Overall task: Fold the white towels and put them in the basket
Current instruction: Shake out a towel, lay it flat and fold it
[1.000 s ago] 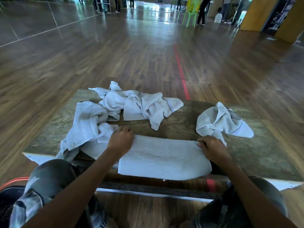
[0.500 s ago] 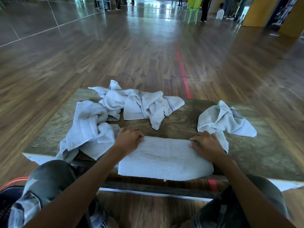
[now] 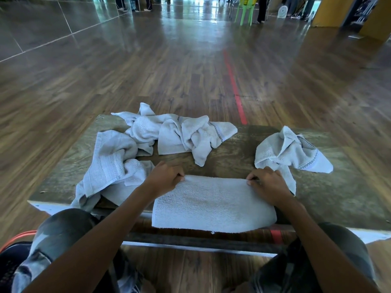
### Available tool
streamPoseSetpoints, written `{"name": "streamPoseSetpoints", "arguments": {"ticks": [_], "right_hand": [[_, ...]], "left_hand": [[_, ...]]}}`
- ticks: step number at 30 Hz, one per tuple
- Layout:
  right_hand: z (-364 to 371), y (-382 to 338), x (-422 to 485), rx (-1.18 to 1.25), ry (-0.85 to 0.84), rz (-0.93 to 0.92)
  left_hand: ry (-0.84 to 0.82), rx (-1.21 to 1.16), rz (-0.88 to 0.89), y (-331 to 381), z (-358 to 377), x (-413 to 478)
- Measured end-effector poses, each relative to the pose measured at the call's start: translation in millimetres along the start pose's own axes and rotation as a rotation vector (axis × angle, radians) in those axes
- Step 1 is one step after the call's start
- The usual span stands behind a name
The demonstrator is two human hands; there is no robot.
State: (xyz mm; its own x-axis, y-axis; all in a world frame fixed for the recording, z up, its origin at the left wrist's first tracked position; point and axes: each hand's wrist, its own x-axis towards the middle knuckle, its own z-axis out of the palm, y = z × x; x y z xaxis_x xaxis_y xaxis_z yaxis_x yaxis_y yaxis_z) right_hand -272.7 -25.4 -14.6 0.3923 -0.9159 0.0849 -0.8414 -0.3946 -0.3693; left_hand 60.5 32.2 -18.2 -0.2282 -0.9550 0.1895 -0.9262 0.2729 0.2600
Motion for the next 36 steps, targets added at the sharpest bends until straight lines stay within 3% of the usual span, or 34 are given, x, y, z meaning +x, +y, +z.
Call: {"name": "streamPoseSetpoints", "arguments": {"ticks": [6,15,21,25,31,36], "right_hand": [[0.3,3.0,1.1,-0.003,0.004,0.017],[-4.3,16.4,-2.0,-0.107,-0.019,0.067],[-6.2,22.1,-6.3,-0.213,-0.097,0.016],[-5.9,17.5,0.5,-0.262,-0.054,-0.022],[-0.5,12.9,10.6,-0.301,0.084,-0.010],[3.2,17.0,5.7,-0.297,0.083,-0.015]], "left_hand": [[0.095,0.022,0.038,-2.2,8.1,2.5],[-0.096,0.131,0.040,-18.4,-3.6,6.2],[-0.134,0.179,0.015,-22.3,-4.2,8.3],[0.000,0.261,0.007,-20.0,3.5,6.6],[-0.042,0.515,-0.101,-4.1,1.3,19.1],[0.040,0.481,-0.104,-12.2,9.6,9.0]]}}
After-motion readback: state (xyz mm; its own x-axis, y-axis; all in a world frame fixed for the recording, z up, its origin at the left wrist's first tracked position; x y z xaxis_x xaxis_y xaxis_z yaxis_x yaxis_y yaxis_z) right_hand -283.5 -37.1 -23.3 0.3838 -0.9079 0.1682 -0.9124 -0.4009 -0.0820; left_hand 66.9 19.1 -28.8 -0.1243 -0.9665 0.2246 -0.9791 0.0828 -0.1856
